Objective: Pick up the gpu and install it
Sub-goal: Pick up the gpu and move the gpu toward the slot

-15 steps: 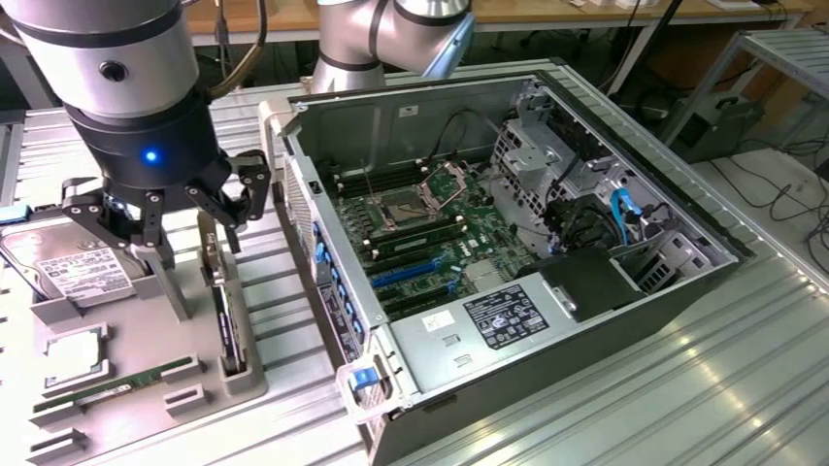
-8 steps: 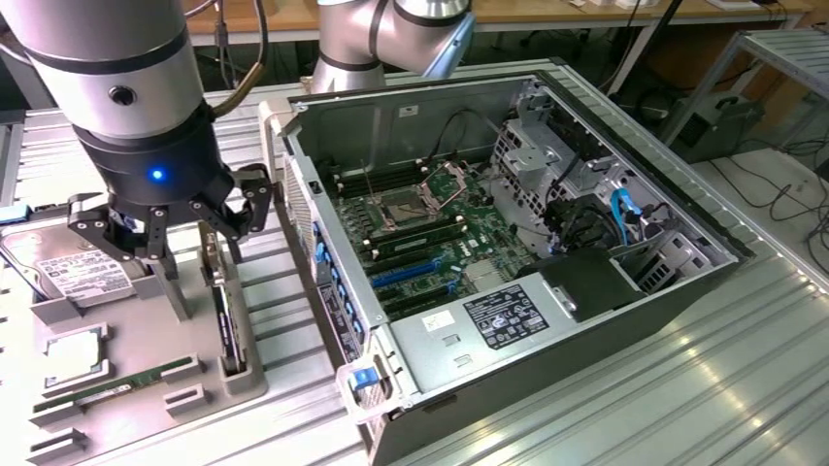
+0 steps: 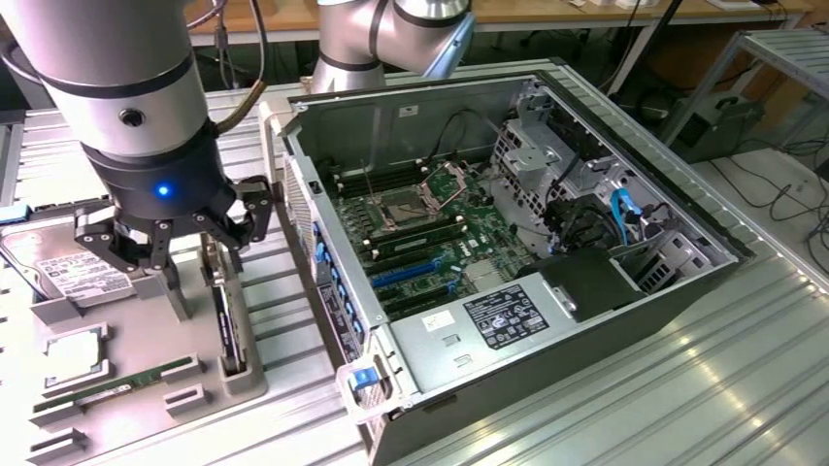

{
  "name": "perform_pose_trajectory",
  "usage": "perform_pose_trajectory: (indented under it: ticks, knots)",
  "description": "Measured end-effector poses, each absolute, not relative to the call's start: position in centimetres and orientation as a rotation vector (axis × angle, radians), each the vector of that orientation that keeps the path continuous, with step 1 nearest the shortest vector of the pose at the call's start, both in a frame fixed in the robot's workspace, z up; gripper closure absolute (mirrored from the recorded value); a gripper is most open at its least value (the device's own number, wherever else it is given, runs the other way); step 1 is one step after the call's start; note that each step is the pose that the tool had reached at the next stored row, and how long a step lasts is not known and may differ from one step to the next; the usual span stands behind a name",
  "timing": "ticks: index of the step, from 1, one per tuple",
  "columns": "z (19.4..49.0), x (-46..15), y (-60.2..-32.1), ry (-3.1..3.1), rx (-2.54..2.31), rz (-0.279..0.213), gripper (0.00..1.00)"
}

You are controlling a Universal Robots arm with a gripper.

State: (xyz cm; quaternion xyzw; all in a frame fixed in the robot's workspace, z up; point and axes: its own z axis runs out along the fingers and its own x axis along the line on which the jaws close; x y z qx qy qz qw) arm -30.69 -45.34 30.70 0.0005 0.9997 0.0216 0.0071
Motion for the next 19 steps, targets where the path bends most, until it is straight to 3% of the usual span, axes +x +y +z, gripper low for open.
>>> perform_pose_trajectory:
  ticks: [19]
  knots:
    - [28.1, -30.7, -45.4, 3.144, -0.007, 0.068, 0.4]
